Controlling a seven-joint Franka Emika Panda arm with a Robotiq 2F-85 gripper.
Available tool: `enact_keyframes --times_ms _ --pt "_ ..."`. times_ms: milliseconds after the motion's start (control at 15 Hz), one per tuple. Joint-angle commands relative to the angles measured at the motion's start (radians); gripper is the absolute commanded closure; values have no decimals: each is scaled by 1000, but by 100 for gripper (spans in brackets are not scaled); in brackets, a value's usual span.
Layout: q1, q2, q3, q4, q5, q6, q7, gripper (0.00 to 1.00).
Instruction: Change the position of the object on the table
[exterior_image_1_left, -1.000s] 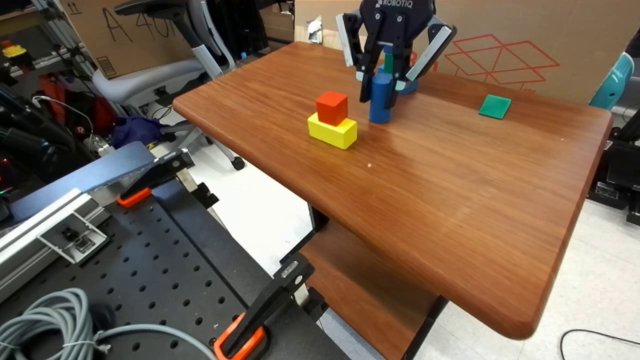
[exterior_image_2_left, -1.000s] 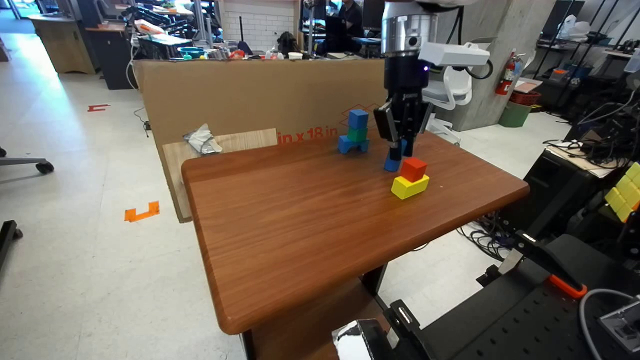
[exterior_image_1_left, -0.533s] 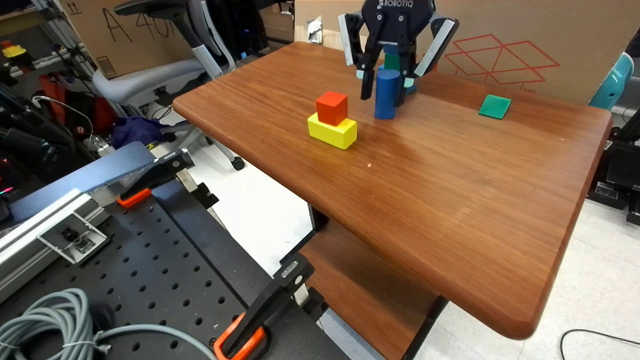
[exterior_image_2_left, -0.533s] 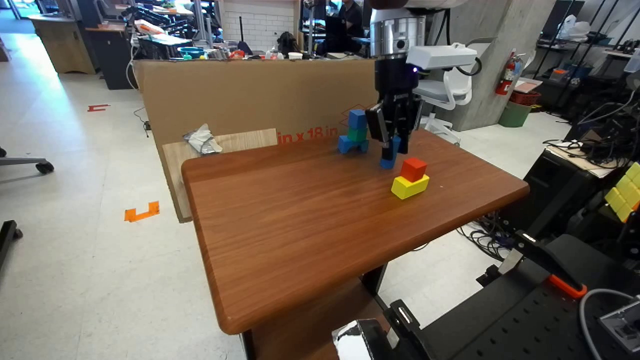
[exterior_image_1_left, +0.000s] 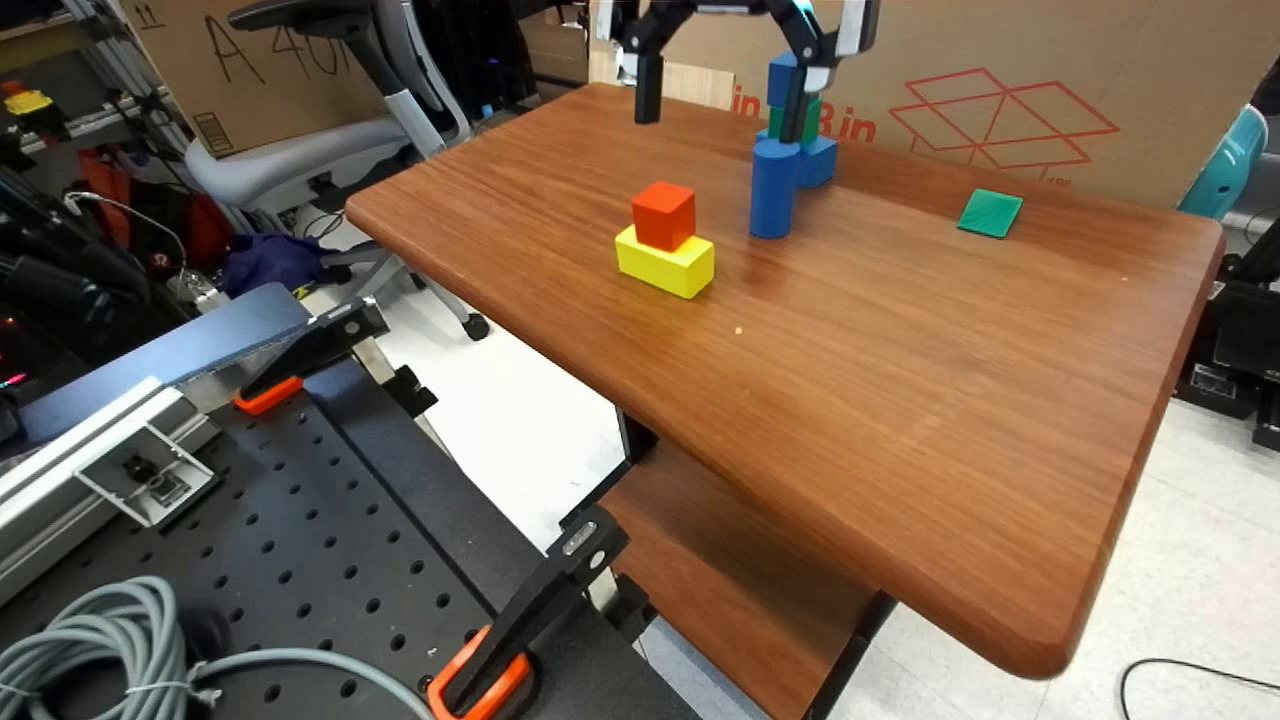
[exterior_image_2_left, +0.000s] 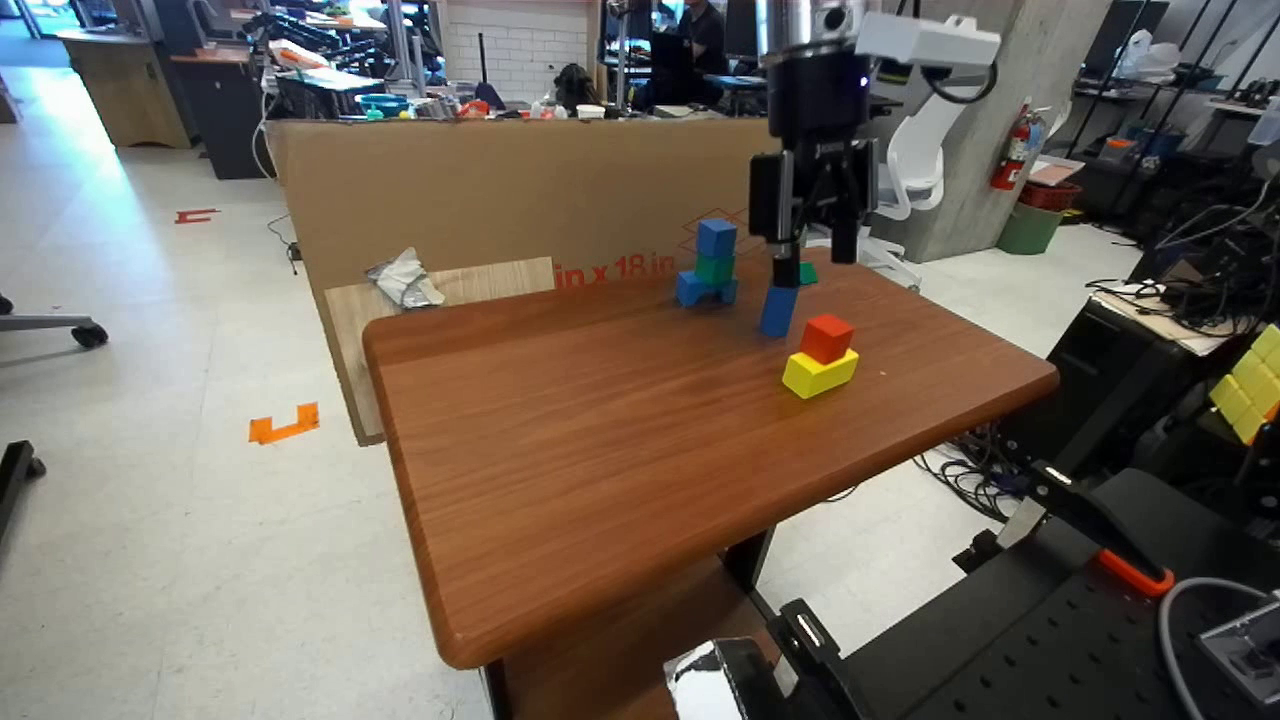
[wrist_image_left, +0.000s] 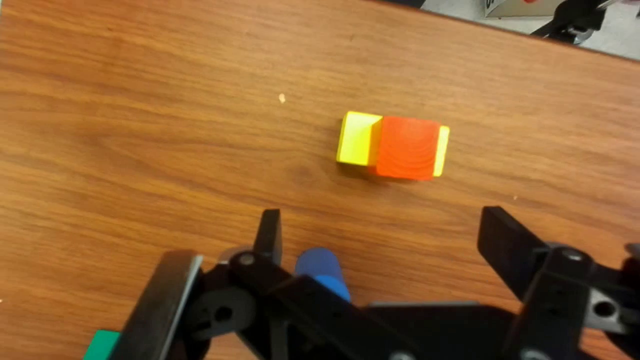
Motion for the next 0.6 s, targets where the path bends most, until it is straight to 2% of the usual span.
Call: enact_keyframes --times_ms 0,267,400,533 --pt "12 -240 -6 -208 -42 44 9 0" --pt "1 -377 -14 -295 -15 88 43 0" --pt "-4 -408 -26 -310 5 92 76 0" --pt "-10 -403 -43 -287 -9 -13 116 0"
